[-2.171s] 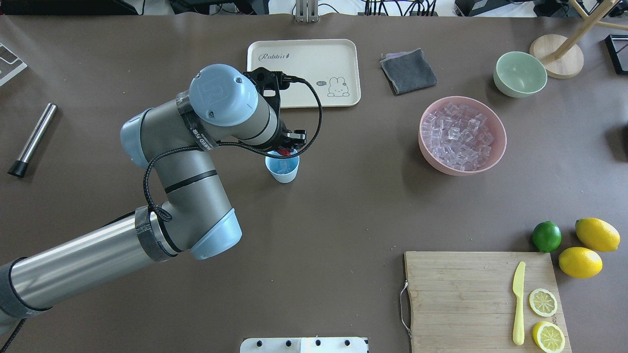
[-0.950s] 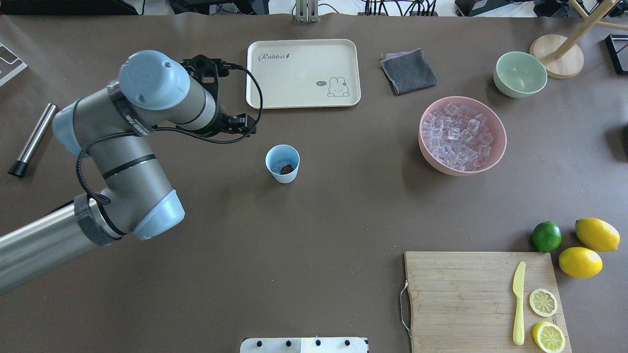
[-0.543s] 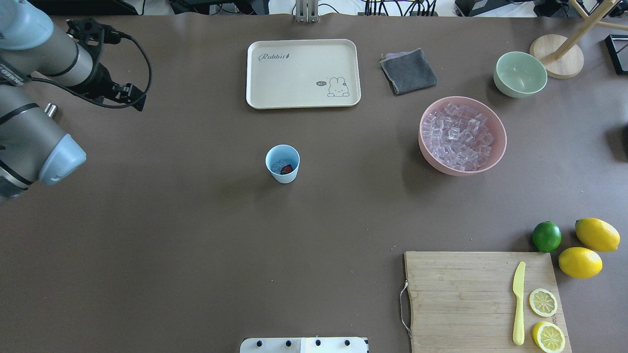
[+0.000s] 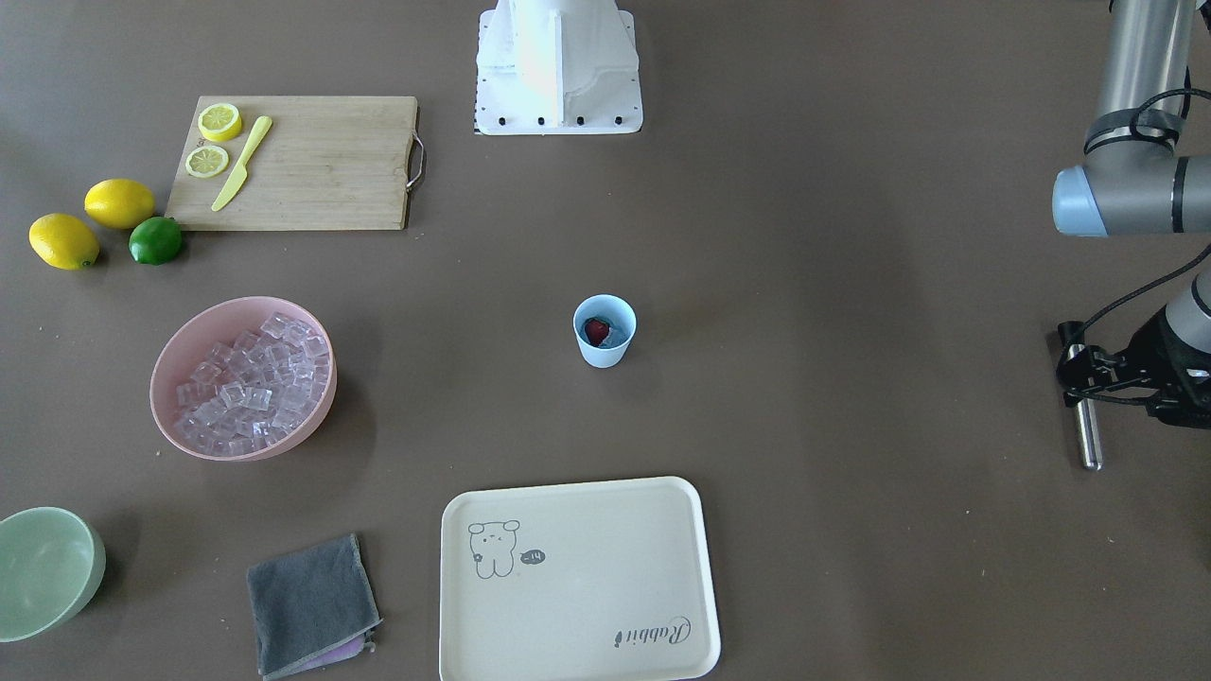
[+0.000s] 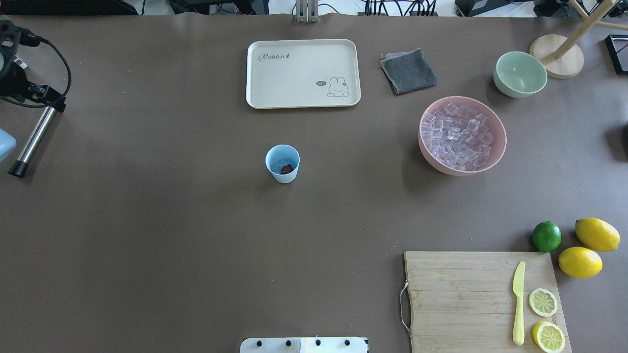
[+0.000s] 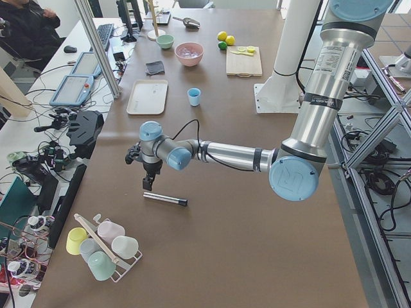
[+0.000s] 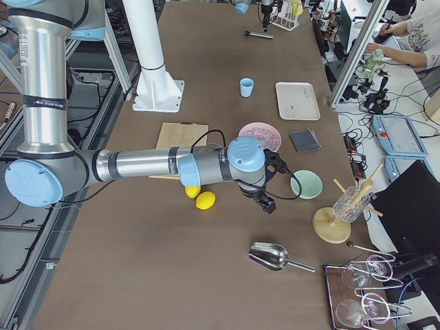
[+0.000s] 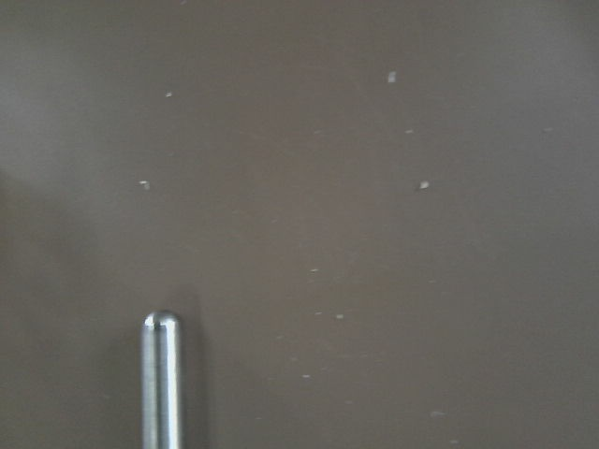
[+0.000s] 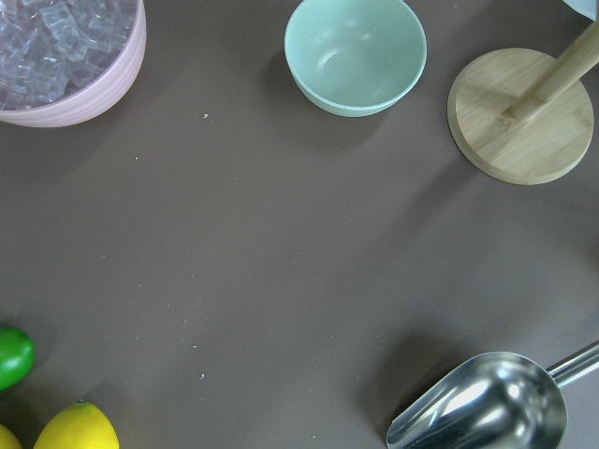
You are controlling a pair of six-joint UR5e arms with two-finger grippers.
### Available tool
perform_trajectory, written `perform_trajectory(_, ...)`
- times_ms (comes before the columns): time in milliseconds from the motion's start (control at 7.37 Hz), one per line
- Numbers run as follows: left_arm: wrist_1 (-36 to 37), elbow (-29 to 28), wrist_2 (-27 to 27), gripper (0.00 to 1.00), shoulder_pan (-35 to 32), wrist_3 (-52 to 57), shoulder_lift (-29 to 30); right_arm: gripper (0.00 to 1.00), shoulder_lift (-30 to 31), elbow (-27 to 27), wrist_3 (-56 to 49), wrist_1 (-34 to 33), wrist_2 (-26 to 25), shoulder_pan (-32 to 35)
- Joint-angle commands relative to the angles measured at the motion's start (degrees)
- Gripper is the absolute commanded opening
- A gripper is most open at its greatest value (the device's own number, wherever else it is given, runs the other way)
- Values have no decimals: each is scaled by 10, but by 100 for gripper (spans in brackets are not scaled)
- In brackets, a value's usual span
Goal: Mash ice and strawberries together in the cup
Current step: 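Lower the left gripper and grasp the silver muddler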
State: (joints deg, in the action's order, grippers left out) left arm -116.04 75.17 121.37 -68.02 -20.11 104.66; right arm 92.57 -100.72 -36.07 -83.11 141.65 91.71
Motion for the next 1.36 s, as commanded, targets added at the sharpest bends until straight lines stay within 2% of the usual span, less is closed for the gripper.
perform_trajectory(0, -51, -45, 4, 97, -3, -20, 2, 99, -2, -3, 5, 14, -1, -23)
perform_trajectory(271, -52, -51, 8, 97, 5, -20, -1, 99, 7, -34, 7, 14, -1, -22)
perform_trajectory(543, -82, -75, 11, 97, 9, -15, -4, 99, 17, -55, 12, 14, -1, -21)
perform_trajectory(950, -96, -77, 9, 97, 31, -15, -5, 99, 17, -50, 15, 14, -9, -21)
perform_trajectory(1085, -110, -76, 11, 89, 32, -16, -18, 99, 17, -50, 15, 14, -9, -21)
perform_trajectory(1221, -110, -77, 11, 71, 32, -20, -19, 99, 17, -49, 15, 13, -9, -21)
